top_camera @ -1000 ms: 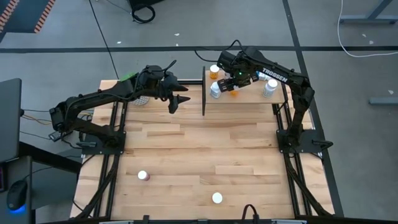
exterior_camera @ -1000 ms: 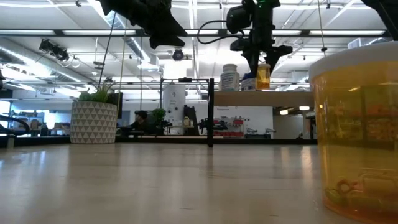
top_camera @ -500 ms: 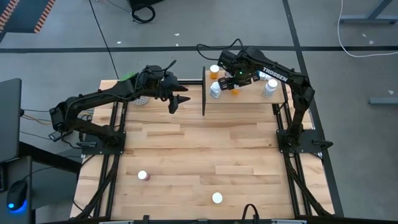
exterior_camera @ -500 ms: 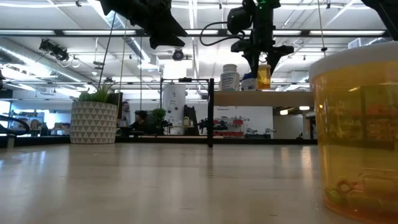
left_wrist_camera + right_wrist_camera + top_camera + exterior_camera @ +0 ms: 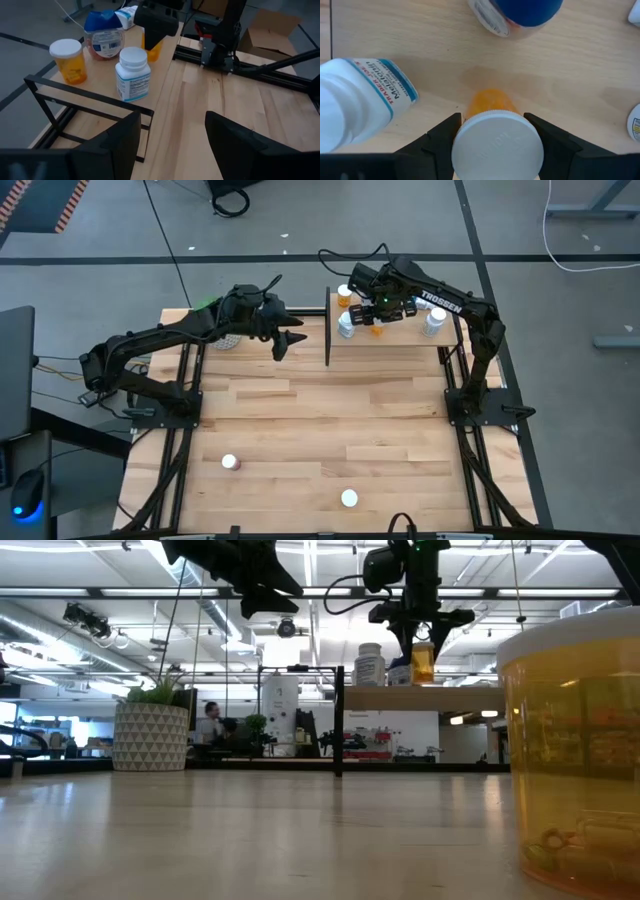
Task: Pick and place medicine bottles onto shelf by color
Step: Put the top orange pill bottle on the shelf aligned with the blue pill bottle
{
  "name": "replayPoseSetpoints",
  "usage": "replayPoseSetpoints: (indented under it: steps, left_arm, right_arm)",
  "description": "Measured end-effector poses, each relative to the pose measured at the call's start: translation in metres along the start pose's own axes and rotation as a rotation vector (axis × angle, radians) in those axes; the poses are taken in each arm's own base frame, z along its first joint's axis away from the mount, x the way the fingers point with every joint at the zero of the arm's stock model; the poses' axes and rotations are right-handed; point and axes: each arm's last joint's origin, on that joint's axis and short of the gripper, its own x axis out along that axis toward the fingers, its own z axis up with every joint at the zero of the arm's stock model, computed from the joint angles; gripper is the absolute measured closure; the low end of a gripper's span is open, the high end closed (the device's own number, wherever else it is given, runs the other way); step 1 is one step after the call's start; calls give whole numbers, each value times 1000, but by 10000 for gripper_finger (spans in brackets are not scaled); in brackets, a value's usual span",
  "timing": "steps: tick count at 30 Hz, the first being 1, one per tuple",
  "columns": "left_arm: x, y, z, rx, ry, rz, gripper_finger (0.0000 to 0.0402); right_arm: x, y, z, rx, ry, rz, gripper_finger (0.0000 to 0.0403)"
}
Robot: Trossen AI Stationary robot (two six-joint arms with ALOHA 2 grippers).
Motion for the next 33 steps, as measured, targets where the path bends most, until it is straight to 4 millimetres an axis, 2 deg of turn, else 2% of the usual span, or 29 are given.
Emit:
replayPoseSetpoints:
  steps: [7,11,15,20,33]
  left_arm:
    - [-2,8,0,-11,-4,27,173]
    - [-5,16,1,-23,-7,52,173]
    - [-11,20,2,-28,-17,69,173]
    - [-18,22,5,-26,-33,83,173]
    - [-20,26,4,-10,-31,95,173]
  right_arm:
    - [1,5,-7,16,-22,-24,187]
    - [16,6,-13,32,21,-58,187]
    - [22,8,-18,27,7,-62,187]
    - [25,13,-15,47,-28,-26,187]
    - [25,9,-6,41,-29,-23,187]
